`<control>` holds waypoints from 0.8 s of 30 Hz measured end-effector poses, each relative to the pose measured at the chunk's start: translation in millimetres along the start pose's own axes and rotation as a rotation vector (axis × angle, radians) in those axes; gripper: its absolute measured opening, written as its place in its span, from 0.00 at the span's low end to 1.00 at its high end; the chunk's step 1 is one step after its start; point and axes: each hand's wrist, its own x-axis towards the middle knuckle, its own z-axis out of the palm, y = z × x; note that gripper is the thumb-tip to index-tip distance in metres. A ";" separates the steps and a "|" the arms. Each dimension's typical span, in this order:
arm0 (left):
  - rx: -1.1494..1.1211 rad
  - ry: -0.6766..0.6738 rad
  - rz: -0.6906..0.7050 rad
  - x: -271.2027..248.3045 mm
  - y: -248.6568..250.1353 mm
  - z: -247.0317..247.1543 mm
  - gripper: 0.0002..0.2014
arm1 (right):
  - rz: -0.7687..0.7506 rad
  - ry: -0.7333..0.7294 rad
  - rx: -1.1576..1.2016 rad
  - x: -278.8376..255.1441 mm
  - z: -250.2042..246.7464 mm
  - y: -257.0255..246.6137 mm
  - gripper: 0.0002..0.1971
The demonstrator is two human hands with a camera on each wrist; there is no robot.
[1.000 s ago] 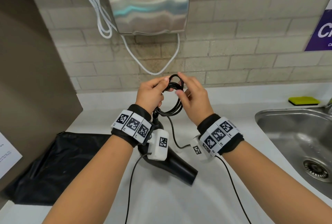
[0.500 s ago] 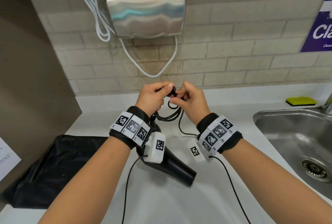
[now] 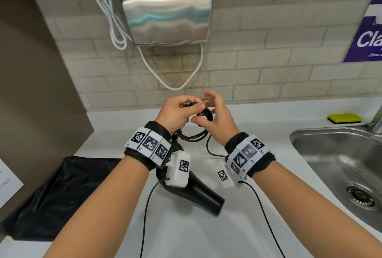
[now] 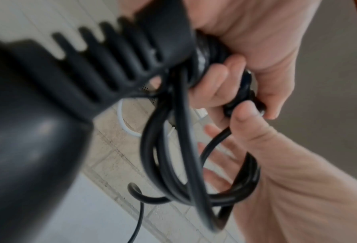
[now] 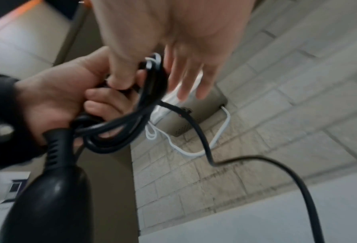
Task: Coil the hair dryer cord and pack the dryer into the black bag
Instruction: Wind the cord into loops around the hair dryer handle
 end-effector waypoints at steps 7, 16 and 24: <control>0.093 -0.004 0.034 -0.6 -1.3 -4.2 0.07 | 0.018 -0.297 -0.199 0.1 -10.4 11.9 0.11; 0.244 0.005 0.053 7.2 -6.1 -0.7 0.05 | -0.049 -0.086 -0.305 16.1 -34.8 23.5 0.11; 0.415 -0.093 0.070 7.5 -3.1 3.2 0.13 | -0.247 0.126 -0.278 22.1 -25.3 0.9 0.12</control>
